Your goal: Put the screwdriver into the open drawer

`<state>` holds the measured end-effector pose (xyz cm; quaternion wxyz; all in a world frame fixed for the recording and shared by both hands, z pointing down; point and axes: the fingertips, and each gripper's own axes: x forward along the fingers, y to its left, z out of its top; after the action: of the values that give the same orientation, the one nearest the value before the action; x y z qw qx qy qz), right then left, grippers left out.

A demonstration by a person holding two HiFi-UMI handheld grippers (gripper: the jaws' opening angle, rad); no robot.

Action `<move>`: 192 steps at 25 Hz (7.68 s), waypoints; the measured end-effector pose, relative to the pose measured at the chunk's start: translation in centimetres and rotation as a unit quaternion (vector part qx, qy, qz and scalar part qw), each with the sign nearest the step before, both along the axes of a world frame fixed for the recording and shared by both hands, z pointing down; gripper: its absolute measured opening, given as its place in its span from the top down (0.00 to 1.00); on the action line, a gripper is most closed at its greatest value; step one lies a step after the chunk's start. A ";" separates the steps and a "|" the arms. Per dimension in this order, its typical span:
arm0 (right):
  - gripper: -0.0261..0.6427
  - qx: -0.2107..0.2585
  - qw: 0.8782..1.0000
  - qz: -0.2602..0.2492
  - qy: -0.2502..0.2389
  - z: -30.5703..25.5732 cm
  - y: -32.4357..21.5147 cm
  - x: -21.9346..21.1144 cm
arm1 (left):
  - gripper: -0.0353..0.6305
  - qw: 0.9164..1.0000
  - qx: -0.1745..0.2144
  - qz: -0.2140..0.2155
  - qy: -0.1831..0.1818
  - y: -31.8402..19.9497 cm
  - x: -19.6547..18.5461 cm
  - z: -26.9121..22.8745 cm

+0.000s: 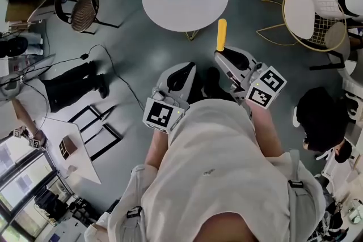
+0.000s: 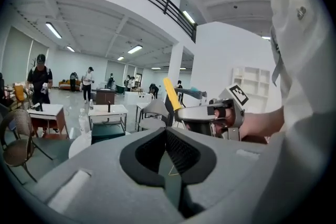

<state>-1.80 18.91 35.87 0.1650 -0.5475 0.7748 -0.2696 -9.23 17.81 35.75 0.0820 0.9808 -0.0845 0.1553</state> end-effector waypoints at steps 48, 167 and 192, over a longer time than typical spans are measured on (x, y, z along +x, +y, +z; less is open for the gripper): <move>0.87 -0.095 0.986 0.099 0.092 2.9 -23.5 8.1 | 0.93 0.999 -0.025 0.040 -0.020 -30.3 6.4 4.7; 0.88 -0.306 0.809 -0.241 0.441 34.4 -35.1 13.4 | 0.93 0.956 -0.043 -0.283 -0.058 -26.8 7.4 6.2; 0.95 -0.004 0.977 -0.128 0.170 3.4 -30.1 15.9 | 0.93 0.976 -0.006 -0.217 0.018 -31.7 13.0 2.7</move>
<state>14.09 -11.19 39.31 -0.0071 -0.4820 0.8541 -0.1950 3.79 -13.87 38.46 0.1209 0.9413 -0.2927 0.1169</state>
